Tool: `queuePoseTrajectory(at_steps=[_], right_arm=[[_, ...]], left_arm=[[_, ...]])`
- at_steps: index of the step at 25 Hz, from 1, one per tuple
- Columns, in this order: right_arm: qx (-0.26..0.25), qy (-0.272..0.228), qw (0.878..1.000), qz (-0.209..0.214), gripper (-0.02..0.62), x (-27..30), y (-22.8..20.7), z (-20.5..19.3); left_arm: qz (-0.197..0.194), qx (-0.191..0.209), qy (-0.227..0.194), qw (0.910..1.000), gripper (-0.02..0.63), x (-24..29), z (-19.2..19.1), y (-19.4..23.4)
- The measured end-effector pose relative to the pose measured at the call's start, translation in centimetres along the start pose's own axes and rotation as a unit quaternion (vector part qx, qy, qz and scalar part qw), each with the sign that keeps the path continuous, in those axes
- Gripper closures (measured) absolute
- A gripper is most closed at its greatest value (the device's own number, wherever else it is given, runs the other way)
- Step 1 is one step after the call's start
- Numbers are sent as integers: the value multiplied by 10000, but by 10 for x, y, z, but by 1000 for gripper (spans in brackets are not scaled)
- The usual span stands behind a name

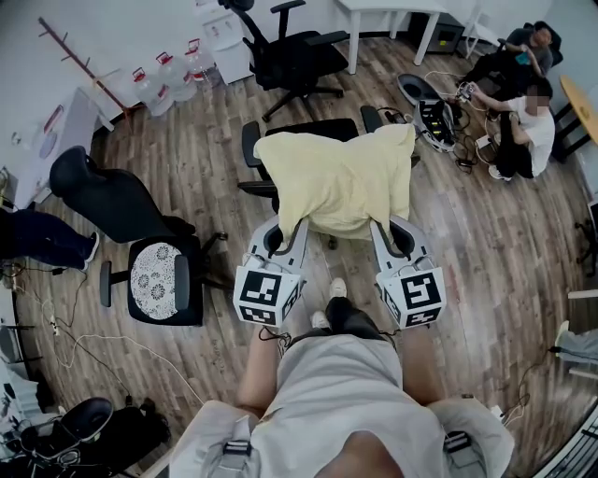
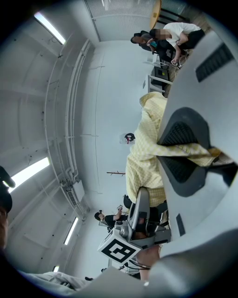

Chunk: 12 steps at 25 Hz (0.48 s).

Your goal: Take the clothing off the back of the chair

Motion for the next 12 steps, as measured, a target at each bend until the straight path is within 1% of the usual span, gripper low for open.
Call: queuePoseTrajectory(at_steps=[12], right_arm=[[-7, -76, 10000, -5, 554, -20, 18, 2]], left_arm=[[-64, 23, -105, 9999, 554, -24, 0, -10]])
Point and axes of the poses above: the fingertips, and each gripper's own axes: x forward along the fingers, y to its left, z out of its top, the point moved 10 cm from there along -x, backward along the fingers
